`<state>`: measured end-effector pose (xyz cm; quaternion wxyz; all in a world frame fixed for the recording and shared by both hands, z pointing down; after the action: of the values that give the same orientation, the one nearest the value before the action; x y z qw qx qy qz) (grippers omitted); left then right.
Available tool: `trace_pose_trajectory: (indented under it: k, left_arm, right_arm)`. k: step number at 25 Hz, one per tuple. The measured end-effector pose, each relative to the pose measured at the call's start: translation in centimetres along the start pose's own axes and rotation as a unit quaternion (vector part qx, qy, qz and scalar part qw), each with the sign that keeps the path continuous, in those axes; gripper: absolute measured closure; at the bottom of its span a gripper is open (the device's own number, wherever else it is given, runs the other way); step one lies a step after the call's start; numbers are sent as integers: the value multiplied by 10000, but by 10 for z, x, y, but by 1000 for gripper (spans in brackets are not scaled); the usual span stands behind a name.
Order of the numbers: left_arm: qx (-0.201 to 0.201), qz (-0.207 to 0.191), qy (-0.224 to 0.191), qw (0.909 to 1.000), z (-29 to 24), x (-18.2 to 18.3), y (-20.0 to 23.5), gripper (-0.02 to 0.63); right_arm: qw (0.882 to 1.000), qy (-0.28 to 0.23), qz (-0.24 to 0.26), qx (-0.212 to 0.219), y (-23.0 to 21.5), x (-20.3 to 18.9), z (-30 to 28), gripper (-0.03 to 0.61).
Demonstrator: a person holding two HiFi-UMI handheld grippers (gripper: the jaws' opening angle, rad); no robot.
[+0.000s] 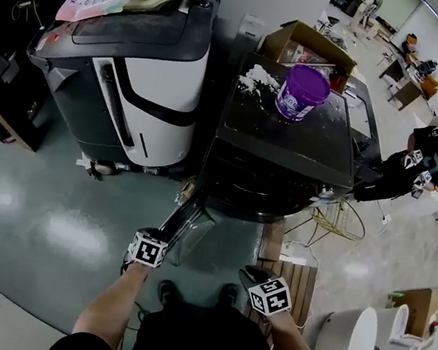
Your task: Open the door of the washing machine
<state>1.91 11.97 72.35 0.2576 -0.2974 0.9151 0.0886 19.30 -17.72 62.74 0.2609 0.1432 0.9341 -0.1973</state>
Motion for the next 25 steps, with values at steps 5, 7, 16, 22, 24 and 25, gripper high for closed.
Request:
trace_pose_trajectory:
  k: [5, 7, 16, 22, 24, 25]
  left_arm:
    - [-89, 439, -338, 9984, 32, 15, -20, 523]
    - [-92, 523, -423, 9977, 40, 19, -31, 525]
    - [-6, 805, -741, 9940, 66, 52, -100, 526]
    - [202, 843, -1143, 9897, 88, 87, -141, 526]
    - [290, 887, -1319, 9869, 98, 98, -150, 526]
    - [336, 895, -1393, 9856, 102, 103, -153, 526]
  right_arm:
    - [9992, -335, -147, 130, -30, 10, 6, 494]
    - [9985, -477, -145, 228, -39, 15, 10, 495]
    - [9973, -458, 529, 243, -87, 5, 47, 497]
    - [9946, -840, 554, 271, -125, 6, 86, 511]
    - [9933, -991, 540, 264, -136, 8, 100, 521]
    - [9922, -1090, 532, 272, -140, 9, 106, 527]
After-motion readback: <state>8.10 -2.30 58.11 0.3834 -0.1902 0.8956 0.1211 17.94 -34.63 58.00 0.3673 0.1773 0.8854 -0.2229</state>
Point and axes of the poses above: the fingertips, and each gripper's own axes: z backward along the fingers, y to its left, x out of its top, the point moved 9 cm from there along z, backward along the fingers, and after that the axes turned 9 degrees about x, right-handed, at the moved point
